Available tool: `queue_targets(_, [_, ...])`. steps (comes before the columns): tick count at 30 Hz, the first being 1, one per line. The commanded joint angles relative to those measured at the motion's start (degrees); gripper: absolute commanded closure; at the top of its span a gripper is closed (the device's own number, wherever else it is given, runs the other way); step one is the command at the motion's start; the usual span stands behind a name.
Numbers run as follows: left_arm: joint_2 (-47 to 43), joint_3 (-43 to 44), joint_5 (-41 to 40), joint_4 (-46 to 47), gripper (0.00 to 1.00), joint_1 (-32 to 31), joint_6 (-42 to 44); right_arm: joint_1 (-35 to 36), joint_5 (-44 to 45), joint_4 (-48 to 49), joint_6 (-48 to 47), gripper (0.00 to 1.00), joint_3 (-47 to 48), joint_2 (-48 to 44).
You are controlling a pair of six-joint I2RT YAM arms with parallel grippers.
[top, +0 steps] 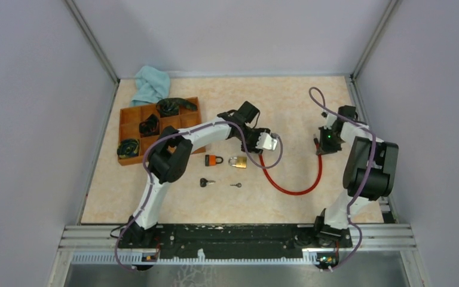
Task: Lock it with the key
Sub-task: Lock the lock.
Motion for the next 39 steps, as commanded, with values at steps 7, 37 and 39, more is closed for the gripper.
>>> queue_targets(7, [-1.4,-7.1,-10.5,11.2,0.3,3.2,-20.3,3.5,-7.3,7.2,13.4,1.0,2.4,-0.2])
queue_targets(37, [-12.7,-16.7,-8.7,5.9,0.17,13.6,-42.1,-5.9,-6.8,21.0,26.4,1.0,0.9,-0.2])
queue_targets(39, [-14.3,-18.2,-9.1,6.9,0.17,13.6,-44.2,-5.8,-6.6,21.3,26.4,1.0,0.5,-0.4])
